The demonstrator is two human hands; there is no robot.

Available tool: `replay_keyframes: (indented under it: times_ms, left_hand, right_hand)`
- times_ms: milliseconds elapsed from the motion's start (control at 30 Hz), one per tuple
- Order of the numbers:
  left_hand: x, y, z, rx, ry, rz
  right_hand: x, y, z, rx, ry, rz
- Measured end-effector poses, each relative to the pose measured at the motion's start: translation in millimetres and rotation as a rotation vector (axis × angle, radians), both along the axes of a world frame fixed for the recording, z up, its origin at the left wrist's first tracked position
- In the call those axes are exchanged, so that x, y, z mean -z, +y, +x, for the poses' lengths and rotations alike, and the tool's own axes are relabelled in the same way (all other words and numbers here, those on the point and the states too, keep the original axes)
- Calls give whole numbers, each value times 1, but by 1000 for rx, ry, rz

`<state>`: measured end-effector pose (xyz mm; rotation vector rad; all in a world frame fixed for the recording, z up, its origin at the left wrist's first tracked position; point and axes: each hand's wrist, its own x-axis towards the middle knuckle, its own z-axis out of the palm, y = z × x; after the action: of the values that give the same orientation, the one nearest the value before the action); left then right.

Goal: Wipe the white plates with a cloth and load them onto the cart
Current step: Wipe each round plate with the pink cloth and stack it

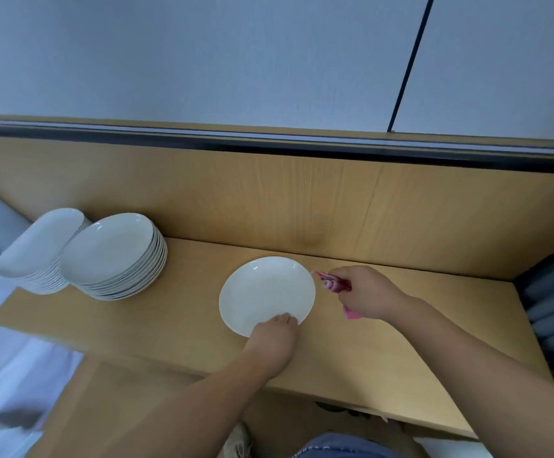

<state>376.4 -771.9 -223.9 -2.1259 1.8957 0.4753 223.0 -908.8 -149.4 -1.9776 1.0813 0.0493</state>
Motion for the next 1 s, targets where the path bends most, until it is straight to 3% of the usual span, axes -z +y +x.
replay_keyframes:
  times_ms: [200,367,633,800,1000]
  left_hand:
    - [-47,-15,15,-67,-86,-84]
    - [-78,-42,17,-198,-49,-148]
    - [-99,-61,45,-515,389,-416]
    - [-92,-52,86,-591,505,-409]
    - [-75,-39,140,-481,684,-273]
  right_hand:
    - [-16,-15,8,-37,-65,-97]
    - [-33,-24,10,-59,-117,-145]
    - [-53,-34,18,-32,-170,-132]
    - [-52,-30,42,-37,-168,-135]
    - [-40,-21,92,-91,-141,-168]
